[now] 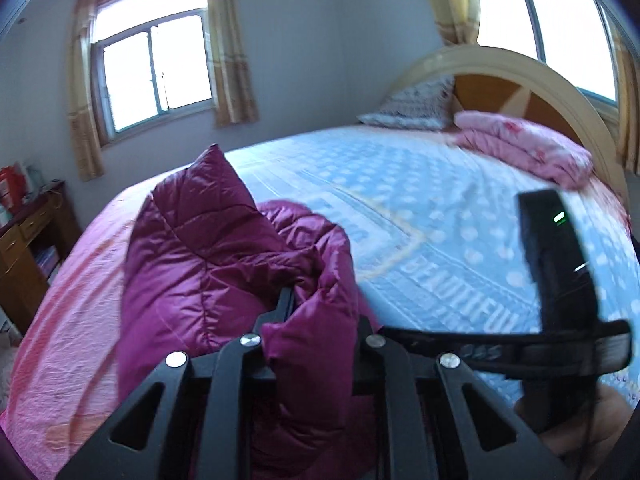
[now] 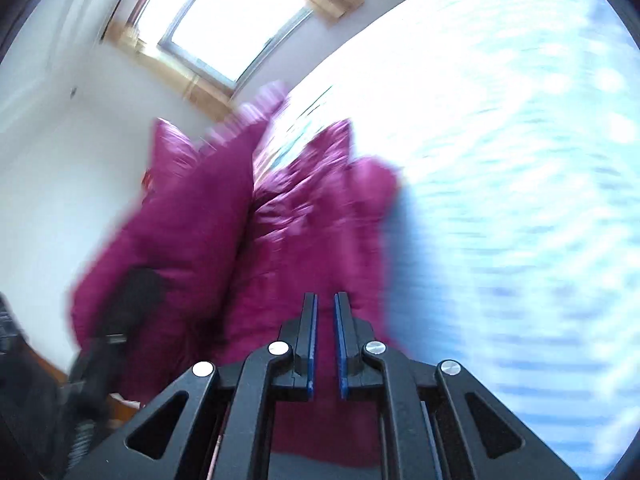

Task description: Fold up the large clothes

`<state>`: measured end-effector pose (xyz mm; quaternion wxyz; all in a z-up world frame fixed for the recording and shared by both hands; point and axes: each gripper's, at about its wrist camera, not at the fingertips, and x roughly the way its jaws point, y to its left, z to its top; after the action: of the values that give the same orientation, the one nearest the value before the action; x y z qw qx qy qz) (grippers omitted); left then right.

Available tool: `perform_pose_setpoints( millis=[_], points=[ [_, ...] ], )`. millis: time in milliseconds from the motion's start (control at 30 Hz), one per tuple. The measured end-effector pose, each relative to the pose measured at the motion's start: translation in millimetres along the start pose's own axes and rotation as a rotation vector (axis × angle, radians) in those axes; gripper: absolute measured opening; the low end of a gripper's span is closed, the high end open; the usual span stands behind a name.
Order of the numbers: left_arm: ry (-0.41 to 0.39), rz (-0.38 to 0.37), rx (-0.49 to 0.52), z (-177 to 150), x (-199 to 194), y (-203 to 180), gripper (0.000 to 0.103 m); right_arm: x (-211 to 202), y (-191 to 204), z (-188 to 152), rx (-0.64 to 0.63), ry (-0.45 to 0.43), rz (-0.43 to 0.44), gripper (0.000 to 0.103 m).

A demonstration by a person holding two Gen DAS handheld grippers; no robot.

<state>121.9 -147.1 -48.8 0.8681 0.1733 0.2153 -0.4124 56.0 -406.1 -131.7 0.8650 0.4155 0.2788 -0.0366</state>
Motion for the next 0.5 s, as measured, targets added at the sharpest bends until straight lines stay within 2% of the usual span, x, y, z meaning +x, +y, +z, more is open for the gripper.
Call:
perform_pose_setpoints(
  millis=[133, 300, 367, 400, 433, 467, 500],
  points=[
    [0.076, -0.016, 0.045, -16, 18, -24, 0.019, -23, -20, -17, 0.020, -0.037, -0.067, 0.008],
    [0.131, 0.002, 0.091, -31, 32, -35, 0.019, -32, -24, -20, 0.064, -0.078, -0.040, 0.009],
    [0.129, 0.001, 0.085, -30, 31, -36, 0.028, -41, -21, -14, 0.049, -0.111, -0.043, 0.009],
    [0.132, -0.024, 0.074, -29, 26, -34, 0.042, -45, -19, -12, 0.045, -0.123, -0.043, 0.009],
    [0.128, -0.045, 0.073, -31, 23, -36, 0.062, -49, -16, -11, 0.043, -0.133, -0.041, 0.009],
    [0.125, -0.072, 0.081, -33, 15, -38, 0.073, -55, -16, -4, 0.043, -0.140, -0.035, 0.009],
    [0.121, -0.083, 0.091, -34, 7, -40, 0.090, -59, -15, -3, 0.041, -0.145, -0.030, 0.009]
  ],
)
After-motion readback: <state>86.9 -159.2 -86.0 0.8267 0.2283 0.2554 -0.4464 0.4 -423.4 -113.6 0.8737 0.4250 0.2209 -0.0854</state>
